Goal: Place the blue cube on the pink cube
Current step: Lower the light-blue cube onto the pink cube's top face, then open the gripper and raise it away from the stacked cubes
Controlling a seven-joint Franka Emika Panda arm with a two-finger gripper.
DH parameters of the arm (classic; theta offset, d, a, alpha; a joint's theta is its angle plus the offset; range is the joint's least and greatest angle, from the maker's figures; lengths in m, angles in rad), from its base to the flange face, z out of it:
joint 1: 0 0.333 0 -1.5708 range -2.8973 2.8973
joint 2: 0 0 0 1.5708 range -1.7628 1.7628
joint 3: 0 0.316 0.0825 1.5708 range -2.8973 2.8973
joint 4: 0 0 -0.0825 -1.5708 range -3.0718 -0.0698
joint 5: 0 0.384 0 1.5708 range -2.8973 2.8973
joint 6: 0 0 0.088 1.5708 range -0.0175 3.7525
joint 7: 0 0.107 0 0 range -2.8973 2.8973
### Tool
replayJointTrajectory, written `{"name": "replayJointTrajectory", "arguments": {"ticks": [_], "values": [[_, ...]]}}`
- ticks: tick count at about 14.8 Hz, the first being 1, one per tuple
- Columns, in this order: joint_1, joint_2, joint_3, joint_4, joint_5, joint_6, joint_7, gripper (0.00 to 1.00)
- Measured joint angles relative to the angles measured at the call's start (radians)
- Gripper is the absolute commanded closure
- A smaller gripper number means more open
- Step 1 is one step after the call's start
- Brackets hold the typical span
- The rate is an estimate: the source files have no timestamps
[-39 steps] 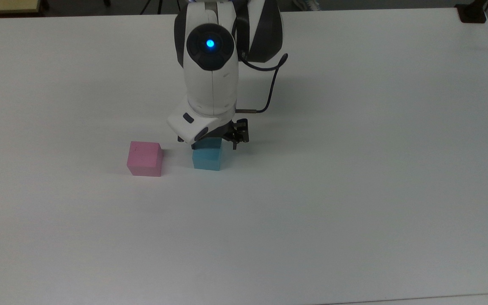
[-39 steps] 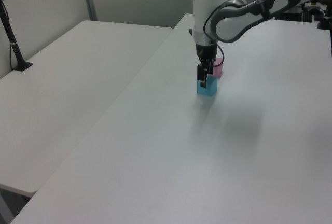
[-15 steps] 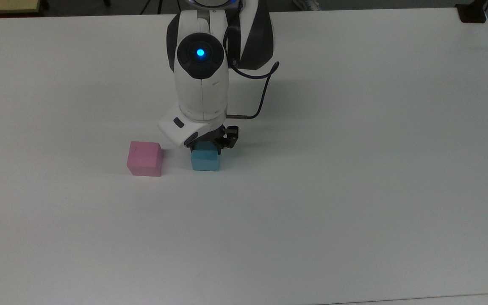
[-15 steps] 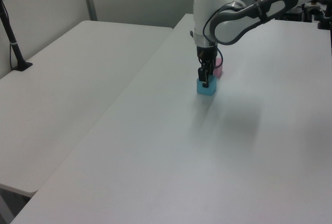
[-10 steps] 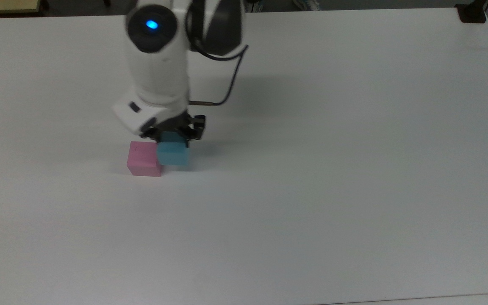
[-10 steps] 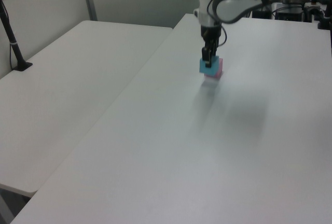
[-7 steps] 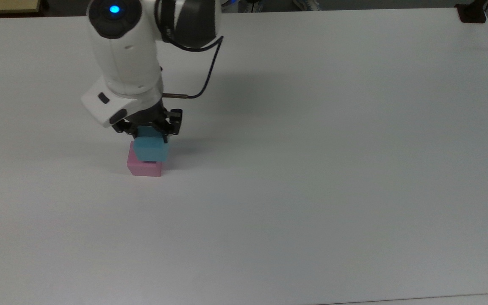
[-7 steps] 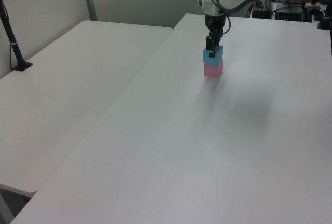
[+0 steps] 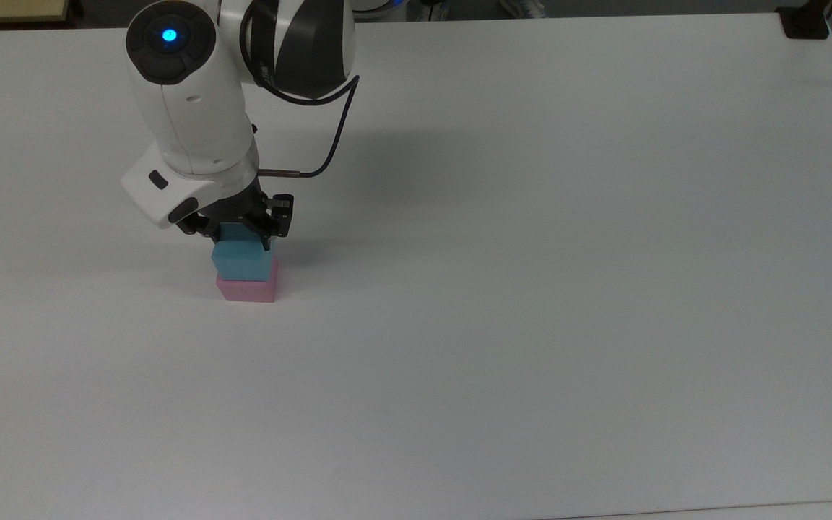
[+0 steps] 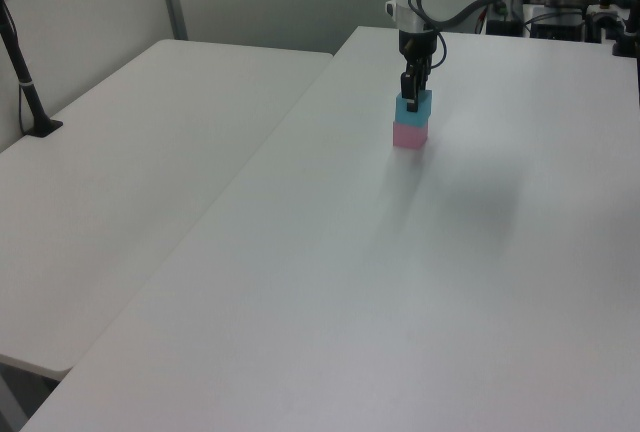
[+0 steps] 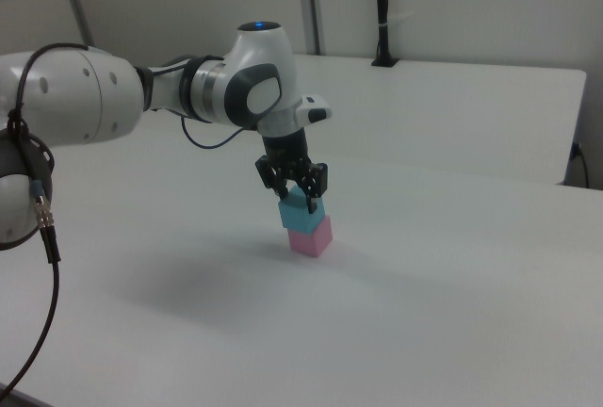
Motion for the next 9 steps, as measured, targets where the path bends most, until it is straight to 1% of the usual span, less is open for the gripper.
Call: {"name": "replayJointTrajectory", "arguments": {"ticks": [5, 7, 8, 9], "values": [[-0.016, -0.01, 0.002, 0.021, 0.0, 0.004, -0.002, 0.0], [-0.014, -0.036, 0.011, 0.028, 0.001, -0.018, 0.003, 0.0], [-0.007, -0.056, 0.014, 0.029, 0.002, -0.039, 0.024, 0.0], [0.011, -0.086, 0.018, 0.03, 0.002, -0.068, 0.072, 0.0]]}}
